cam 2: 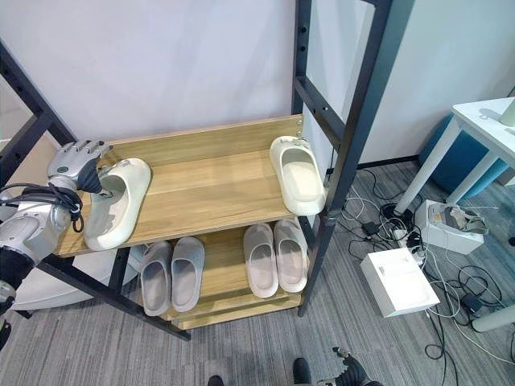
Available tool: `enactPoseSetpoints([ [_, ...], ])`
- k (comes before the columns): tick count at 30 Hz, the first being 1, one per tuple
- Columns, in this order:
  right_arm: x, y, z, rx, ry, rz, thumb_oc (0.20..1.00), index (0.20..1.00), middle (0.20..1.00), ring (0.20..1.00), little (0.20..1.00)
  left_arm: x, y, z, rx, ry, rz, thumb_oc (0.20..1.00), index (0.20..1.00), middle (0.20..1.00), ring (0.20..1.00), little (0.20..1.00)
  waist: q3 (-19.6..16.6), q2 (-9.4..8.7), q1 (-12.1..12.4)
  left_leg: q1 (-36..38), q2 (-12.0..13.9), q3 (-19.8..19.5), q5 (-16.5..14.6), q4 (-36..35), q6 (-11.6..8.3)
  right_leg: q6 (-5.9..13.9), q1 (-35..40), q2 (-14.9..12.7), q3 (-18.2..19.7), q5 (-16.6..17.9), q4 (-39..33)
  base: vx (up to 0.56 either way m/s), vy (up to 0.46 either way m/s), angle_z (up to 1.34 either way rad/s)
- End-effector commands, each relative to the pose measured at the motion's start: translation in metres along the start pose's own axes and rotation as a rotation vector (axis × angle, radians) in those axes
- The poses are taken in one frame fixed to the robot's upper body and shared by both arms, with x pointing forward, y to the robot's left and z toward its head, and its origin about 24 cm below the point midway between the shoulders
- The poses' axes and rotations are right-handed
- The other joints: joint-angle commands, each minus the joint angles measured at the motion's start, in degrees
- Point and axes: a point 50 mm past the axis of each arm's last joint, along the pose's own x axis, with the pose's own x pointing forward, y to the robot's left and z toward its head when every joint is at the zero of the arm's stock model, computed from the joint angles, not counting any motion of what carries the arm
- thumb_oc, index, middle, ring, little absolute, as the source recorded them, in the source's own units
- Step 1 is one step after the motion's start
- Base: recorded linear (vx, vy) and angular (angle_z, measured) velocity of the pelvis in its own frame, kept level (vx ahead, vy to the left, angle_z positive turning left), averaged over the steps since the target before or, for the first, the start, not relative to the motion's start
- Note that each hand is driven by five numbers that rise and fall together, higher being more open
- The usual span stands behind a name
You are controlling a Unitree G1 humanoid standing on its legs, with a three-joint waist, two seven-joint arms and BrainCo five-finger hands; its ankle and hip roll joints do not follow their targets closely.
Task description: Arrange the slippers neatly on the shoe rack.
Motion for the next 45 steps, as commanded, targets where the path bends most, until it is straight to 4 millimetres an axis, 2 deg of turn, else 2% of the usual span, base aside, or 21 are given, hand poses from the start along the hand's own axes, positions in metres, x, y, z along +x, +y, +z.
enactPoseSetpoints([
  [1, 0.001, -0.025, 0.021, -0.020, -0.098, -0.061, 1.000, 1.000, 1.000, 1.000, 1.000, 0.013, 0.017, -0.017, 0.059, 0.123, 0.030, 1.000, 1.000, 1.000, 1.000, 1.000, 2.47, -1.77, -2.48, 1.63, -0.60, 0.91, -2.16, 0.02, -0.06, 2.84, 2.81, 0.81, -0.79, -4.37, 0.08, 0.00, -0.001, -0.05],
  [2, 0.001, -0.025, 0.021, -0.019, -0.098, -0.062, 1.000, 1.000, 1.000, 1.000, 1.000, 0.014, 0.017, -0.016, 0.059, 0.122, 0.031, 1.000, 1.000, 1.000, 1.000, 1.000, 2.42, -1.78, -2.40, 1.55, -0.59, 0.93, -2.15, 0.02, -0.06, 2.84, 2.73, 0.82, -0.77, -4.35, 0.08, 0.00, 0.001, -0.07],
  [3, 0.001, -0.025, 0.022, -0.019, -0.101, -0.062, 1.000, 1.000, 1.000, 1.000, 1.000, 0.014, 0.013, -0.018, 0.053, 0.139, 0.015, 0.624, 0.624, 0.624, 0.624, 0.624, 2.48, -1.79, -2.59, 1.39, -0.54, 1.02, -2.08, 0.02, -0.08, 2.82, 2.47, 0.85, -0.67, -4.27, 0.08, -0.01, 0.006, -0.07],
  [4, 0.001, -0.026, 0.022, -0.015, -0.104, -0.066, 1.000, 1.000, 1.000, 1.000, 1.000, 0.015, 0.011, -0.019, 0.049, 0.151, 0.007, 0.200, 0.200, 0.200, 0.200, 0.200, 2.56, -1.79, -2.87, 1.17, -0.54, 1.11, -2.05, 0.02, -0.05, 2.85, 2.11, 0.93, -0.51, -4.17, 0.08, -0.01, 0.006, -0.05],
  [12, 0.000, -0.028, 0.024, -0.031, -0.121, -0.069, 1.000, 1.000, 1.000, 1.000, 1.000, 0.012, -0.009, -0.022, 0.024, 0.192, -0.074, 0.200, 0.200, 0.200, 0.200, 0.200, 2.99, -2.05, -3.61, 0.55, -0.36, 1.56, -1.99, 0.02, -0.03, 2.73, 1.00, 1.11, 0.40, -3.94, 0.08, 0.00, 0.006, -0.14],
  [21, 0.001, -0.025, 0.029, -0.037, -0.145, -0.070, 1.000, 1.000, 1.000, 1.000, 1.000, 0.012, -0.007, -0.014, -0.033, 0.151, -0.023, 0.200, 0.200, 0.200, 0.200, 0.200, 3.43, -1.77, -3.35, 1.41, -0.45, 1.34, -2.24, 0.02, -0.01, 2.63, 1.92, 1.02, -0.01, -4.33, 0.08, 0.00, 0.000, -0.01],
  [28, 0.002, -0.022, 0.028, -0.022, -0.138, -0.070, 1.000, 1.000, 1.000, 1.000, 1.000, 0.012, 0.010, -0.003, -0.083, 0.080, 0.076, 0.200, 0.200, 0.200, 0.200, 0.200, 3.42, -1.52, -2.91, 2.07, -0.55, 0.96, -2.42, 0.02, -0.03, 2.57, 2.94, 1.00, -0.38, -4.63, 0.08, 0.00, -0.001, 0.00],
  [30, 0.003, -0.021, 0.028, -0.005, -0.130, -0.076, 1.000, 1.000, 1.000, 1.000, 1.000, 0.011, 0.030, 0.005, -0.109, 0.021, 0.168, 0.200, 0.200, 0.200, 0.200, 0.200, 3.36, -1.42, -2.58, 2.37, -0.61, 0.74, -2.46, 0.02, -0.04, 2.52, 3.44, 0.97, -0.54, -4.75, 0.08, 0.00, -0.018, -0.02],
  [33, 0.004, -0.021, 0.027, 0.010, -0.120, -0.083, 1.000, 1.000, 1.000, 1.000, 1.000, 0.006, 0.044, 0.012, -0.134, -0.040, 0.243, 0.200, 0.200, 0.200, 0.200, 0.200, 3.17, -1.34, -2.25, 2.64, -0.61, 0.57, -2.49, 0.02, -0.06, 2.46, 3.89, 0.98, -0.76, -4.92, 0.08, 0.00, -0.013, 0.00],
  [34, 0.004, -0.020, 0.025, 0.017, -0.114, -0.084, 1.000, 1.000, 1.000, 1.000, 1.000, 0.002, 0.054, 0.018, -0.142, -0.085, 0.301, 0.200, 0.200, 0.200, 0.200, 0.200, 3.02, -1.19, -2.04, 2.95, -0.66, 0.46, -2.57, 0.02, -0.08, 2.40, 4.23, 1.02, -0.94, -5.05, 0.08, 0.00, 0.000, 0.00],
  [36, 0.005, -0.020, 0.025, 0.022, -0.111, -0.085, 1.000, 1.000, 1.000, 1.000, 1.000, -0.001, 0.058, 0.019, -0.143, -0.102, 0.321, 0.200, 0.200, 0.200, 0.200, 0.200, 2.99, -1.11, -1.98, 3.03, -0.68, 0.32, -2.56, 0.02, -0.10, 2.38, 4.42, 1.05, -1.02, -5.15, 0.08, 0.00, -0.013, -0.02],
  [37, 0.005, -0.021, 0.023, 0.028, -0.099, -0.091, 1.000, 1.000, 1.000, 1.000, 1.000, -0.005, 0.071, 0.023, -0.143, -0.146, 0.377, 0.200, 0.200, 0.200, 0.200, 0.200, 2.76, -0.94, -1.78, 3.19, -0.66, 0.16, -2.59, 0.02, -0.16, 2.32, 4.72, 1.08, -1.20, -5.34, 0.08, 0.00, 0.000, 0.00],
  [45, 0.008, -0.025, 0.019, 0.045, -0.073, -0.119, 1.000, 1.000, 1.000, 1.000, 1.000, -0.017, 0.097, 0.043, -0.156, -0.260, 0.511, 0.200, 0.200, 0.200, 0.200, 0.200, 2.21, -0.15, -2.13, 4.08, -0.64, 0.26, -2.75, 0.02, -0.33, 2.16, 5.65, 1.05, -1.04, -5.48, 0.08, 0.00, -0.018, 0.03],
])
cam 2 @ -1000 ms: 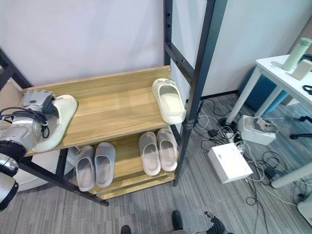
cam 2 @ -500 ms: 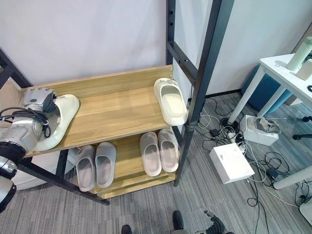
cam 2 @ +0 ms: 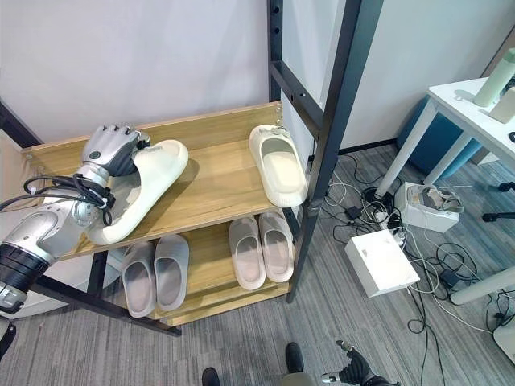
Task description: Arrange the slippers neatly on the shoe rack.
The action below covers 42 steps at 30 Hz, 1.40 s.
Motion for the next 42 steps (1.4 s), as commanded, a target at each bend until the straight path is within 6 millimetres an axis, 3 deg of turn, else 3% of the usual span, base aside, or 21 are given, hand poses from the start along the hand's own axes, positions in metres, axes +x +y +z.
enactPoseSetpoints([
  [1, 0.004, -0.012, 0.011, 0.044, -0.049, -0.063, 1.000, 1.000, 1.000, 1.000, 1.000, 0.012, 0.046, -0.018, 0.051, 0.046, 0.203, 0.200, 0.200, 0.200, 0.200, 0.200, -0.55, 0.20, -0.56, 2.52, -1.47, -0.35, -3.51, 0.01, -0.39, 1.73, 4.68, 0.41, -0.93, -6.53, 0.09, 0.00, 0.000, 0.00],
  [10, 0.003, -0.016, 0.005, 0.054, -0.028, -0.092, 1.000, 1.000, 1.000, 1.000, 1.000, 0.024, 0.058, 0.001, 0.057, -0.033, 0.245, 0.200, 0.200, 0.200, 0.200, 0.200, -0.75, 1.01, -1.84, 2.92, -1.30, 0.16, -3.42, 0.01, -0.62, 1.60, 4.65, 0.57, -0.51, -6.46, 0.09, 0.00, -0.014, -0.04],
  [18, 0.001, -0.020, -0.001, 0.068, -0.005, -0.118, 1.000, 1.000, 1.000, 1.000, 1.000, 0.039, 0.042, 0.007, 0.052, -0.012, 0.180, 0.200, 0.200, 0.200, 0.200, 0.200, -0.35, 2.12, -3.68, 2.68, -0.95, 0.97, -3.05, 0.01, -0.88, 1.46, 3.99, 0.81, 0.39, -6.36, 0.09, 0.00, -0.005, -0.01],
  [24, -0.003, -0.029, -0.012, 0.081, 0.027, -0.156, 1.000, 1.000, 1.000, 1.000, 1.000, 0.054, 0.032, -0.002, 0.058, 0.079, 0.113, 0.200, 0.200, 0.200, 0.200, 0.200, 0.10, 3.48, -5.75, 2.39, -0.61, 2.21, -2.69, 0.01, -1.18, 1.30, 2.96, 1.05, 1.50, -6.18, 0.09, 0.01, -0.014, -0.12],
  [30, -0.005, -0.033, -0.018, 0.089, 0.047, -0.172, 1.000, 1.000, 1.000, 1.000, 1.000, 0.059, 0.029, -0.005, 0.022, 0.123, 0.108, 0.200, 0.200, 0.200, 0.200, 0.200, 0.48, 4.11, -6.85, 2.11, -0.38, 2.63, -2.38, 0.01, -1.43, 1.08, 2.36, 1.25, 1.95, -6.15, 0.09, 0.02, -0.029, -0.09],
  [42, -0.009, -0.031, -0.018, 0.121, 0.036, -0.178, 1.000, 1.000, 1.000, 1.000, 1.000, 0.061, -0.009, -0.013, 0.004, 0.274, -0.032, 0.200, 0.200, 0.200, 0.200, 0.200, 0.89, 4.25, -8.70, 1.77, -0.04, 3.31, -2.31, 0.01, -1.69, 0.62, 1.71, 1.79, 2.46, -6.36, 0.09, 0.01, -0.020, -0.02],
])
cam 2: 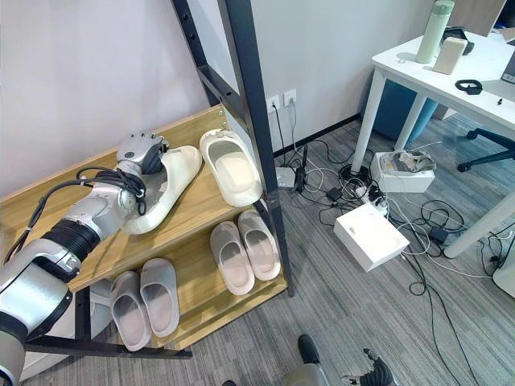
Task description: Arrange the slippers neatly on the shoe rack.
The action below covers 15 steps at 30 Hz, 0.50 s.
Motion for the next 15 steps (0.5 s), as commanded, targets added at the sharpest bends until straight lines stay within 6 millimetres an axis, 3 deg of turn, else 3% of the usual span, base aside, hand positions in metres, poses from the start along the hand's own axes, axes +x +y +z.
enactPoseSetpoints([
  [1, 0.000, -0.012, 0.011, 0.021, -0.070, -0.032, 1.000, 1.000, 1.000, 1.000, 1.000, 0.019, 0.042, -0.019, 0.004, 0.117, 0.115, 0.200, 0.200, 0.200, 0.200, 0.200, 1.90, -2.31, -0.90, 2.08, -0.05, -0.91, -0.73, 0.02, -1.21, 0.55, 4.69, 1.56, -1.91, -6.59, 0.08, 0.00, 0.000, 0.00],
  [2, -0.001, -0.011, 0.011, 0.026, -0.071, -0.025, 1.000, 1.000, 1.000, 1.000, 1.000, 0.020, 0.045, -0.014, -0.010, 0.100, 0.123, 0.893, 0.893, 0.893, 0.893, 0.893, 1.94, -2.38, -0.82, 2.21, -0.11, -1.00, -0.73, 0.02, -1.23, 0.50, 4.87, 1.56, -2.14, -6.64, 0.08, 0.00, 0.000, 0.00],
  [3, -0.001, -0.010, 0.011, 0.030, -0.072, -0.024, 1.000, 1.000, 1.000, 1.000, 1.000, 0.021, 0.046, -0.012, -0.021, 0.093, 0.128, 1.000, 1.000, 1.000, 1.000, 1.000, 1.97, -2.44, -0.73, 2.25, -0.11, -1.15, -0.75, 0.02, -1.19, 0.49, 4.97, 1.57, -2.21, -6.70, 0.08, 0.00, 0.000, 0.00],
  [9, -0.001, -0.008, 0.016, 0.031, -0.092, -0.004, 1.000, 1.000, 1.000, 1.000, 1.000, 0.020, 0.070, 0.004, -0.067, -0.007, 0.215, 1.000, 1.000, 1.000, 1.000, 1.000, 1.93, -2.85, 0.39, 2.57, -0.28, -2.16, -0.88, 0.02, -0.99, 0.43, 6.00, 1.45, -3.03, -7.04, 0.08, 0.00, -0.006, 0.04],
  [15, 0.000, -0.006, 0.018, 0.039, -0.093, 0.008, 1.000, 1.000, 1.000, 1.000, 1.000, 0.014, 0.085, 0.000, 0.014, -0.060, 0.246, 1.000, 1.000, 1.000, 1.000, 1.000, 1.75, -3.19, 1.83, 2.87, -0.41, -2.99, -0.97, 0.02, -0.94, 0.48, 6.81, 1.42, -3.99, -7.26, 0.08, -0.01, -0.006, 0.09],
])
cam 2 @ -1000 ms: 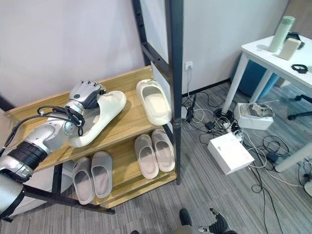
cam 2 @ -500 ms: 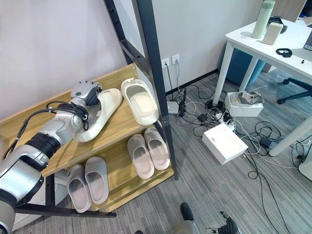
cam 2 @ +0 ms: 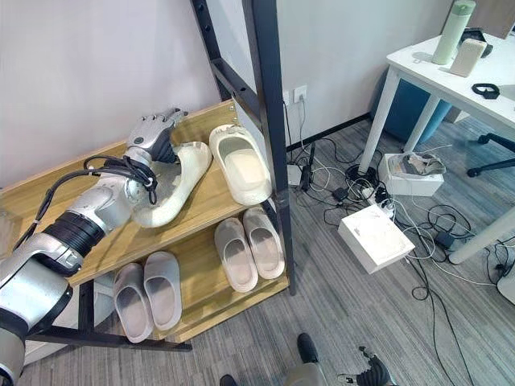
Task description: Arrange the slippers neatly on the shoe rack.
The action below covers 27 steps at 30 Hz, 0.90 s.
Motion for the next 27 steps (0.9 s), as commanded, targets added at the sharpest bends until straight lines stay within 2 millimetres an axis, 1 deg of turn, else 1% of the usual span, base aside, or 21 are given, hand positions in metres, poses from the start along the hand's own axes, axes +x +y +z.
enactPoseSetpoints([
  [1, 0.000, -0.007, 0.012, 0.028, -0.064, -0.011, 1.000, 1.000, 1.000, 1.000, 1.000, 0.010, 0.048, -0.030, 0.116, 0.071, 0.113, 1.000, 1.000, 1.000, 1.000, 1.000, -0.10, -2.29, 0.52, 2.38, -0.32, -1.55, -1.18, 0.01, -1.28, 0.38, 5.33, 1.58, -2.44, -7.09, 0.07, -0.02, -0.003, 0.05],
  [8, 0.001, -0.010, 0.012, 0.028, -0.065, -0.008, 1.000, 1.000, 1.000, 1.000, 1.000, 0.005, 0.050, -0.042, 0.155, 0.094, 0.093, 1.000, 1.000, 1.000, 1.000, 1.000, -0.28, -2.41, 1.31, 2.52, -0.41, -1.78, -1.15, 0.01, -1.20, 0.37, 5.68, 1.51, -2.67, -7.12, 0.07, -0.01, -0.001, 0.06],
  [11, 0.001, -0.010, 0.012, 0.024, -0.066, -0.005, 1.000, 1.000, 1.000, 1.000, 1.000, 0.004, 0.051, -0.043, 0.150, 0.095, 0.096, 1.000, 1.000, 1.000, 1.000, 1.000, -0.38, -2.45, 1.49, 2.51, -0.43, -1.80, -1.16, 0.01, -1.20, 0.39, 5.69, 1.48, -2.76, -7.07, 0.07, 0.00, 0.000, 0.00],
  [12, 0.001, -0.010, 0.013, 0.022, -0.067, -0.002, 1.000, 1.000, 1.000, 1.000, 1.000, 0.003, 0.062, -0.039, 0.124, 0.065, 0.146, 1.000, 1.000, 1.000, 1.000, 1.000, -0.45, -2.57, 1.90, 2.58, -0.44, -1.99, -1.14, 0.01, -1.18, 0.38, 5.88, 1.44, -2.95, -7.13, 0.07, 0.00, 0.000, 0.00],
  [13, 0.001, -0.010, 0.013, 0.021, -0.068, -0.002, 1.000, 1.000, 1.000, 1.000, 1.000, 0.003, 0.062, -0.039, 0.124, 0.065, 0.146, 1.000, 1.000, 1.000, 1.000, 1.000, -0.45, -2.56, 1.88, 2.58, -0.44, -1.99, -1.14, 0.01, -1.18, 0.38, 5.89, 1.44, -2.96, -7.13, 0.07, 0.00, 0.000, 0.00],
  [14, 0.000, -0.009, 0.013, 0.026, -0.068, 0.001, 1.000, 1.000, 1.000, 1.000, 1.000, 0.002, 0.068, -0.033, 0.069, 0.032, 0.189, 1.000, 1.000, 1.000, 1.000, 1.000, -0.48, -2.73, 2.18, 2.57, -0.48, -2.18, -1.12, 0.01, -1.18, 0.34, 5.94, 1.44, -3.05, -7.14, 0.07, 0.00, 0.000, 0.00],
  [15, 0.000, -0.007, 0.012, 0.035, -0.066, 0.006, 1.000, 1.000, 1.000, 1.000, 1.000, -0.005, 0.072, -0.027, -0.049, -0.015, 0.231, 1.000, 1.000, 1.000, 1.000, 1.000, -0.55, -2.90, 2.49, 2.59, -0.53, -2.37, -1.06, 0.01, -1.18, 0.28, 6.11, 1.45, -3.23, -7.22, 0.07, 0.00, 0.000, 0.00],
  [16, 0.000, -0.008, 0.011, 0.032, -0.066, 0.007, 1.000, 1.000, 1.000, 1.000, 1.000, -0.005, 0.072, -0.028, -0.051, -0.013, 0.230, 1.000, 1.000, 1.000, 1.000, 1.000, -0.59, -2.81, 2.38, 2.60, -0.53, -2.37, -1.07, 0.01, -1.18, 0.28, 6.12, 1.45, -3.23, -7.23, 0.07, 0.00, 0.000, 0.00],
  [17, 0.000, -0.006, 0.011, 0.034, -0.067, 0.012, 1.000, 1.000, 1.000, 1.000, 1.000, -0.013, 0.070, -0.030, -0.198, -0.006, 0.263, 1.000, 1.000, 1.000, 1.000, 1.000, -0.66, -2.93, 2.66, 2.60, -0.54, -2.47, -1.00, 0.01, -1.17, 0.18, 6.19, 1.49, -3.33, -7.25, 0.07, 0.00, -0.007, 0.04],
  [18, -0.002, -0.003, 0.007, 0.047, -0.051, 0.018, 1.000, 1.000, 1.000, 1.000, 1.000, -0.026, 0.060, -0.032, -0.424, -0.009, 0.270, 1.000, 1.000, 1.000, 1.000, 1.000, -0.77, -3.27, 3.11, 2.62, -0.50, -2.46, -0.89, 0.01, -1.20, 0.08, 6.26, 1.56, -3.39, -7.28, 0.07, 0.00, -0.006, 0.06],
  [19, -0.002, -0.003, 0.007, 0.042, -0.050, 0.018, 1.000, 1.000, 1.000, 1.000, 1.000, -0.028, 0.060, -0.033, -0.427, -0.005, 0.269, 1.000, 1.000, 1.000, 1.000, 1.000, -0.88, -3.13, 2.95, 2.64, -0.50, -2.43, -0.92, 0.01, -1.21, 0.08, 6.27, 1.57, -3.36, -7.29, 0.07, 0.00, -0.006, 0.06],
  [20, -0.002, -0.001, 0.005, 0.040, -0.045, 0.024, 1.000, 1.000, 1.000, 1.000, 1.000, -0.036, 0.055, -0.032, -0.597, -0.005, 0.283, 1.000, 1.000, 1.000, 1.000, 1.000, -0.85, -3.25, 3.13, 2.73, -0.44, -2.48, -0.92, 0.01, -1.23, 0.04, 6.33, 1.56, -3.44, -7.30, 0.07, 0.00, -0.006, 0.04],
  [21, -0.004, 0.003, -0.001, 0.041, -0.018, 0.031, 1.000, 1.000, 1.000, 1.000, 1.000, -0.052, 0.033, -0.035, -0.874, 0.036, 0.254, 1.000, 1.000, 1.000, 1.000, 1.000, -1.00, -3.48, 3.48, 2.69, -0.44, -2.50, -0.88, 0.01, -1.27, -0.11, 6.30, 1.63, -3.42, -7.25, 0.07, 0.00, -0.006, 0.05],
  [22, -0.004, 0.003, -0.002, 0.039, -0.017, 0.031, 1.000, 1.000, 1.000, 1.000, 1.000, -0.053, 0.032, -0.036, -0.876, 0.038, 0.253, 1.000, 1.000, 1.000, 1.000, 1.000, -1.05, -3.41, 3.41, 2.72, -0.43, -2.49, -0.91, 0.01, -1.27, -0.11, 6.31, 1.64, -3.40, -7.27, 0.07, 0.00, -0.003, 0.04],
  [24, -0.004, 0.006, -0.009, 0.038, 0.016, 0.038, 1.000, 1.000, 1.000, 1.000, 1.000, -0.065, 0.014, -0.034, -1.111, 0.069, 0.224, 1.000, 1.000, 1.000, 1.000, 1.000, -1.09, -3.44, 3.56, 2.79, -0.40, -2.51, -0.90, 0.01, -1.27, -0.18, 6.37, 1.69, -3.38, -7.29, 0.07, 0.00, 0.000, 0.00],
  [25, -0.004, 0.007, -0.010, 0.035, 0.028, 0.039, 1.000, 1.000, 1.000, 1.000, 1.000, -0.069, 0.007, -0.033, -1.168, 0.078, 0.199, 1.000, 1.000, 1.000, 1.000, 1.000, -1.07, -3.45, 3.63, 2.84, -0.35, -2.49, -0.92, 0.01, -1.28, -0.22, 6.43, 1.72, -3.39, -7.32, 0.07, 0.00, 0.000, 0.00],
  [26, -0.003, 0.008, -0.012, 0.032, 0.040, 0.042, 1.000, 1.000, 1.000, 1.000, 1.000, -0.076, -0.004, -0.034, -1.308, 0.106, 0.181, 1.000, 1.000, 1.000, 1.000, 1.000, -1.05, -3.46, 3.72, 2.89, -0.26, -2.50, -0.92, 0.01, -1.32, -0.28, 6.46, 1.75, -3.41, -7.37, 0.07, 0.00, 0.000, 0.00],
  [27, -0.002, 0.007, -0.013, 0.024, 0.045, 0.038, 1.000, 1.000, 1.000, 1.000, 1.000, -0.082, -0.015, -0.036, -1.379, 0.151, 0.158, 1.000, 1.000, 1.000, 1.000, 1.000, -1.06, -3.44, 3.70, 2.94, -0.18, -2.57, -0.92, 0.01, -1.37, -0.35, 6.52, 1.83, -3.44, -7.47, 0.07, 0.00, 0.000, 0.00],
])
